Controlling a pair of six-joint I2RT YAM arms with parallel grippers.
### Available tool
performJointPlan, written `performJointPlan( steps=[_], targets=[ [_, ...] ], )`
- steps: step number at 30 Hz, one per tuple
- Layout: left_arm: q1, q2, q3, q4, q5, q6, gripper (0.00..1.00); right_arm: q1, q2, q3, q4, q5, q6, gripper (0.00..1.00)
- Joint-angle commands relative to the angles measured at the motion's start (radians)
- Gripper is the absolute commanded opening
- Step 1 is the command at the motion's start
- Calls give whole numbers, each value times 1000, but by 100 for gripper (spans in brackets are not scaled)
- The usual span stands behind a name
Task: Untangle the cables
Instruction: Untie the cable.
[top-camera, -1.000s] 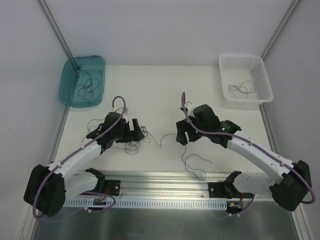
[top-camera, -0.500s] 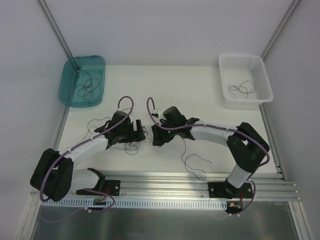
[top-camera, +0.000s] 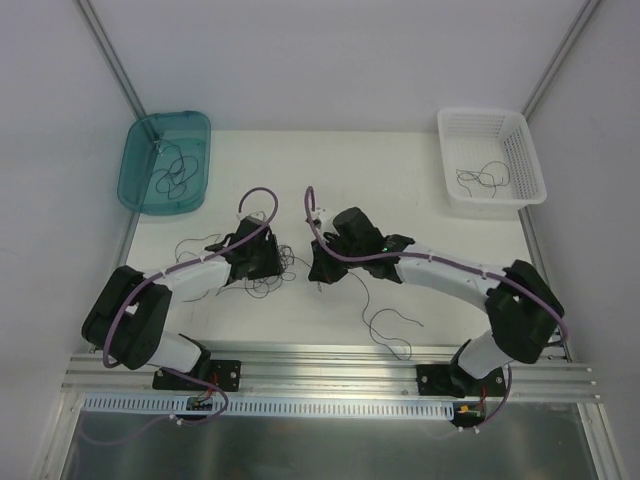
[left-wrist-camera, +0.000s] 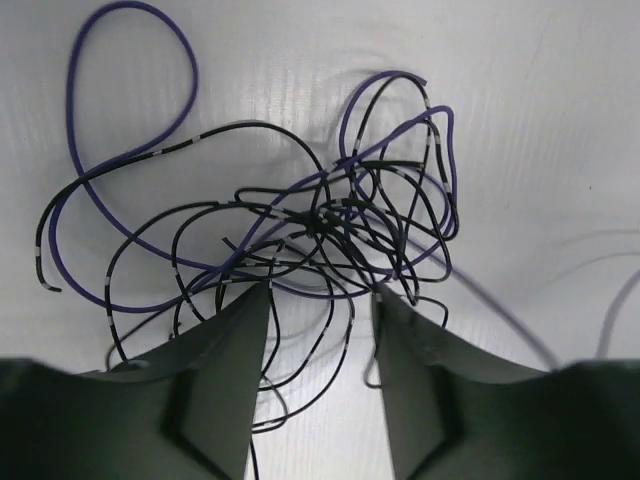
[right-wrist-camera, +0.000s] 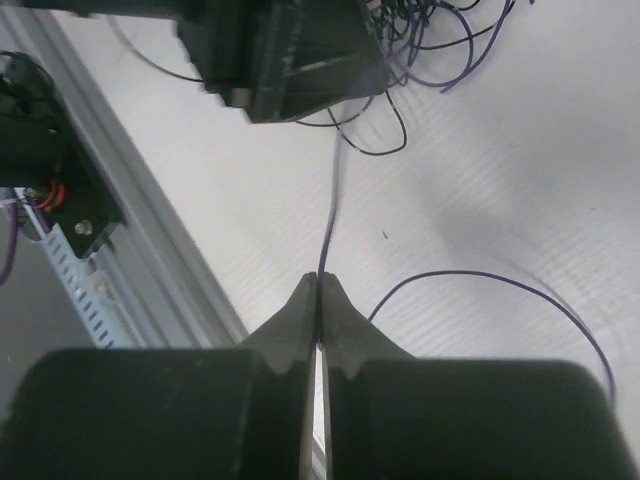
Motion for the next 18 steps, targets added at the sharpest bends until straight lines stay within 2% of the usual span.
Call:
performJointPlan(
  steps=[1,2,4,6,10,12,14,18],
  targets=[
    [-7,42,10,-23,-67,-26,41,4,-199,22,-86,40,-46,1],
    [-7,47,14,-26,-67,-26,33,3,-229,22,-109,53,-61,1],
    [-5,57,19,-32,-68,-29,26,1,-326,30,-190,99,-79,1],
    [-4,64,25,-37,-68,-29,23,-2,-390,57,-282,135,-107,1],
    [-2,61,27,-43,-65,-31,23,-28,-531,114,-405,216,-145,1],
    [-4,44,24,-43,-55,-31,25,-54,-596,136,-457,230,-152,1],
    [-4,21,19,-45,-38,-31,32,-74,-636,157,-489,277,-155,1],
    [-8,-100,10,-45,19,-17,52,-126,-680,99,-523,396,-106,1]
  ],
)
